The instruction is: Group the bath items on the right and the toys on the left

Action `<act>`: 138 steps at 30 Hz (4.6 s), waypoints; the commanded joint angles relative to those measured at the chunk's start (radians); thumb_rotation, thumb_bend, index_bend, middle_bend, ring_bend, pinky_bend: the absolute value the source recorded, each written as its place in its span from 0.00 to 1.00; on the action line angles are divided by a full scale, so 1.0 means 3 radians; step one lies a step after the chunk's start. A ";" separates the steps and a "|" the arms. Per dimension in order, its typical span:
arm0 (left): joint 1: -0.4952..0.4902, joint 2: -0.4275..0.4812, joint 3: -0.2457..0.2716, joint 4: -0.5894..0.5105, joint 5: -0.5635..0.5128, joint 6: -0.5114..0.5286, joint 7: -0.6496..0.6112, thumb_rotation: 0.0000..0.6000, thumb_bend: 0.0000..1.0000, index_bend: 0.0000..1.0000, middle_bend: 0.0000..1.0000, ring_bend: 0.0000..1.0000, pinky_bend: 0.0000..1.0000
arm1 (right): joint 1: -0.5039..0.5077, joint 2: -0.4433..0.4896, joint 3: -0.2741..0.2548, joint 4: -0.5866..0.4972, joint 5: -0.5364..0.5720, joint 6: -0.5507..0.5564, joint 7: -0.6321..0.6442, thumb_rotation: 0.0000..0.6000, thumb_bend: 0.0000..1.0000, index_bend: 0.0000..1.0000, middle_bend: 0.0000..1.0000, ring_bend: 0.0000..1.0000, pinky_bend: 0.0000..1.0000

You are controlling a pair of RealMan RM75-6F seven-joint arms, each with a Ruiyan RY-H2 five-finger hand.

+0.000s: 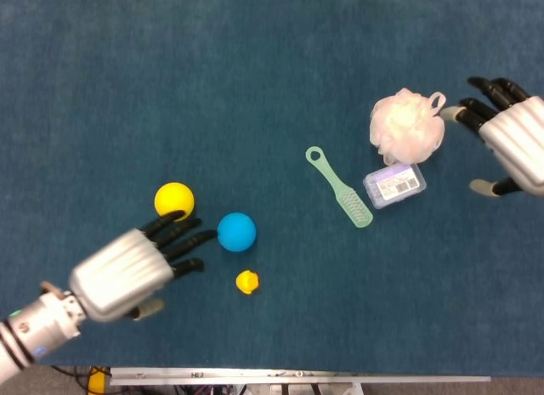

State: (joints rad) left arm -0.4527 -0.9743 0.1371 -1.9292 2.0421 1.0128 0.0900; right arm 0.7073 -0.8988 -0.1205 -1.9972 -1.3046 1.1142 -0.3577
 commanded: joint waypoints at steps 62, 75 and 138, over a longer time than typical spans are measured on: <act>-0.0568 -0.1877 0.0123 0.1447 -0.0468 -0.0195 0.0573 1.00 0.24 0.34 0.01 0.00 0.02 | -0.0527 0.0028 0.0434 0.0343 -0.0080 -0.0414 0.0326 0.89 0.00 0.26 0.31 0.10 0.17; -0.0512 -0.1993 0.0198 0.1621 -0.0347 0.0101 0.0649 1.00 0.24 0.36 0.02 0.00 0.02 | -0.0545 0.0037 0.0478 0.0338 -0.0044 -0.0486 0.0347 0.89 0.00 0.26 0.31 0.10 0.17; -0.0407 -0.2317 0.0325 0.2170 -0.0271 0.0495 0.0585 1.00 0.24 0.48 0.02 0.00 0.02 | -0.0656 0.0184 0.0543 0.0230 -0.0119 -0.0574 0.0562 0.89 0.00 0.26 0.31 0.10 0.17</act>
State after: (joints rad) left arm -0.5746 -1.6697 0.2348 -1.2782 1.9608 1.1614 0.2656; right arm 0.5104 -0.8435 0.0425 -1.9281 -1.3404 0.9421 -0.1889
